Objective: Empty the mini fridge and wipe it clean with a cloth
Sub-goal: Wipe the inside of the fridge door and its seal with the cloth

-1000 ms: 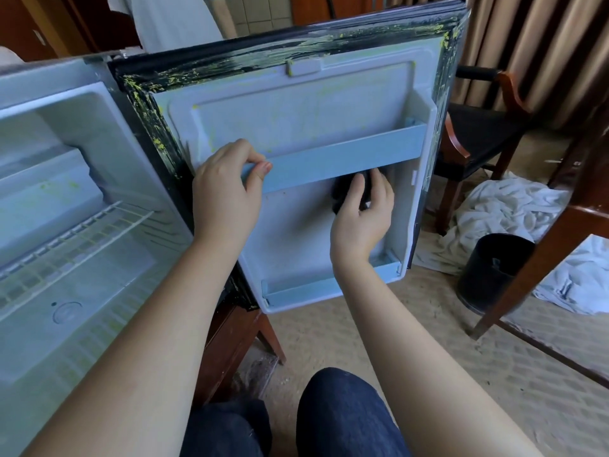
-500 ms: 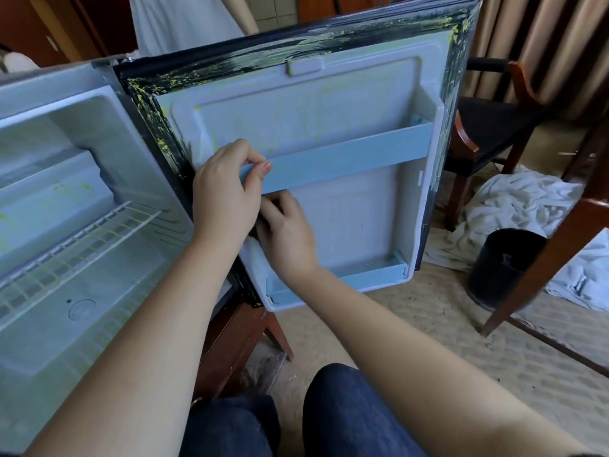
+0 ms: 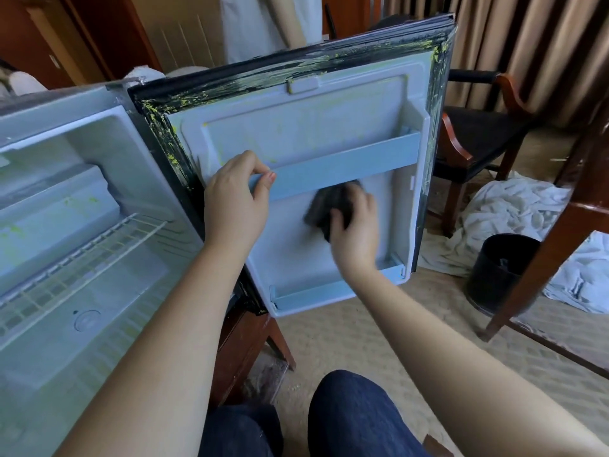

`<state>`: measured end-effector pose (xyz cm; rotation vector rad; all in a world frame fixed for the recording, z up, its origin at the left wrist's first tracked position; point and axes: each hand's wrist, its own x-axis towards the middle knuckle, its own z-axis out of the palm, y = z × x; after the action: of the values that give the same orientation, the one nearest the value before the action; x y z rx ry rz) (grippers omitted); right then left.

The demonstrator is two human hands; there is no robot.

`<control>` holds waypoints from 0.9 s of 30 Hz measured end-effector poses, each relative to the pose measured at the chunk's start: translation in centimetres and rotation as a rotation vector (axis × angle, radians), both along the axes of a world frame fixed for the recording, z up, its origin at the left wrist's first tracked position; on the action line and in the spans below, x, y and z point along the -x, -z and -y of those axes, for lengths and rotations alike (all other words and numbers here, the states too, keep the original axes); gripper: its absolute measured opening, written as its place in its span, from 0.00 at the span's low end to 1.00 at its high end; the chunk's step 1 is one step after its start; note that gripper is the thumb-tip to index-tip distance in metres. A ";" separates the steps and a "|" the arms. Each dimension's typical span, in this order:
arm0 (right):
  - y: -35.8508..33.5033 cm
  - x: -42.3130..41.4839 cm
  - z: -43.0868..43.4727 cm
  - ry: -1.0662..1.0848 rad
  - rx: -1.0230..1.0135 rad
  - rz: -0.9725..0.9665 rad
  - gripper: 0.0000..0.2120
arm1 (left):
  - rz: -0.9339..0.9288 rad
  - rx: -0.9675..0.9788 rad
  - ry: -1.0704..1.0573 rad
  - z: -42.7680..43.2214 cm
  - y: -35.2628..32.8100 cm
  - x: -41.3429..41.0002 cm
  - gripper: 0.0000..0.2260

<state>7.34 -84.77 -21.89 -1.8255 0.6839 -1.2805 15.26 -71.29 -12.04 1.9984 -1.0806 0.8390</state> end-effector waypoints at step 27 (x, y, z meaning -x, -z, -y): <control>0.2 -3.0 -7.0 -0.415 0.133 -0.404 0.14 | -0.122 -0.089 -0.054 -0.6 -1.2 1.3 0.06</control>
<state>10.32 -77.76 -22.08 -2.2217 0.3987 -0.7067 14.00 -70.73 -10.81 2.1326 -1.0138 0.6971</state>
